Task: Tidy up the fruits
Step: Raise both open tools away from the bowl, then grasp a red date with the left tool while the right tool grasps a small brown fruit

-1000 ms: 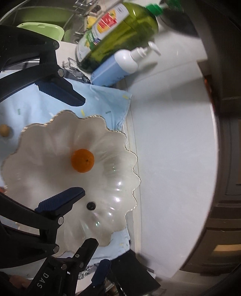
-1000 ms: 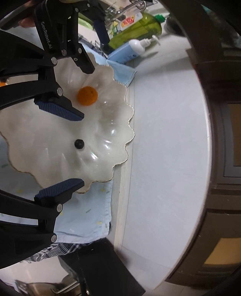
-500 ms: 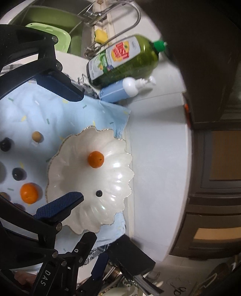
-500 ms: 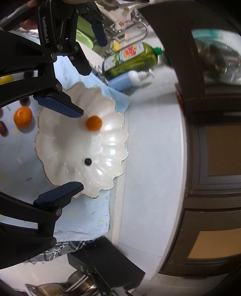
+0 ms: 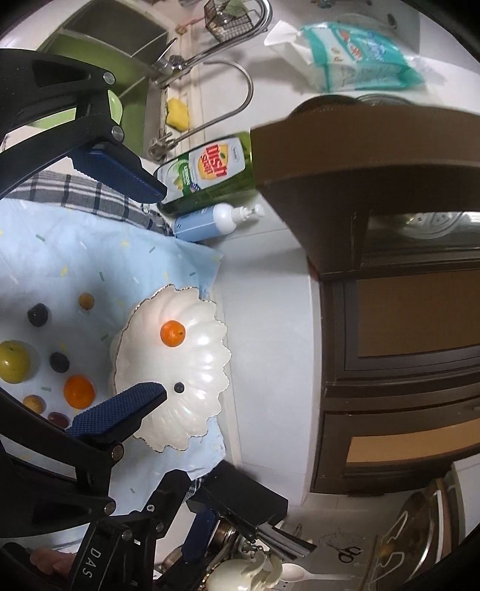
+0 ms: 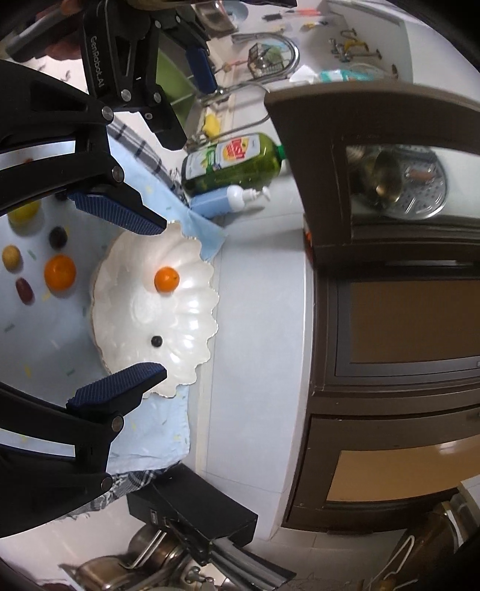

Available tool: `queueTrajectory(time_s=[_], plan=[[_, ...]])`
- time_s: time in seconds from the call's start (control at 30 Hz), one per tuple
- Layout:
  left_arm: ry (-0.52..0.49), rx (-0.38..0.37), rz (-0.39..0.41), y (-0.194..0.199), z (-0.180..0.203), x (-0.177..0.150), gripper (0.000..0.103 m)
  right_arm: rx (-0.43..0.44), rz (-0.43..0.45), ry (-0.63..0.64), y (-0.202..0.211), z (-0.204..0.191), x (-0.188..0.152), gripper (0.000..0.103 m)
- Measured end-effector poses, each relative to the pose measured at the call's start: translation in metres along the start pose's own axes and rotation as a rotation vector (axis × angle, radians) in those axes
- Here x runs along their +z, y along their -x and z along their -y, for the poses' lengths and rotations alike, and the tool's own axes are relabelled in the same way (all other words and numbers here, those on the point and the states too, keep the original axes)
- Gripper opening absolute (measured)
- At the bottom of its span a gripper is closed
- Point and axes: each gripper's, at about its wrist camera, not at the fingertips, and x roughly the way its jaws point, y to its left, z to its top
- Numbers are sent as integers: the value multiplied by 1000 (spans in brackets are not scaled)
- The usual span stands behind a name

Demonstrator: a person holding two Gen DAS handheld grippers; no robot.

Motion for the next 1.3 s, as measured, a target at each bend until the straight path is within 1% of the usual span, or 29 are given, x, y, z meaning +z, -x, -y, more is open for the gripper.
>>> queueTrajectory(time_s=[0.17,0.27,0.5,0.77,0.93,1.07,1.2,1.3], plan=[[6,9,1,17,-2,-15,99,-5,26,9,18,-10,-10,73],[8,11,-5,25,-4,-26,99,-7,25,15,23,-15,-17,73],[7,42,-22,39,-10,-53,99,3,-33,27,23,-26,-38,72],[-9,71,-53,47,-14,-87,99,6,-71,71,23,-36,-59,72],[-17,68,-76,49,-14,-103,98,18,-90,74,22,-41,-72,72],[-23,63,-113,46,-12,-116,95,26,-122,68,18,-42,-85,72],[-33,53,-147,39,-6,-128,93,34,-168,58,9,-40,-99,72],[-51,46,-174,33,-2,-137,89,48,-225,44,-1,-38,-111,72]])
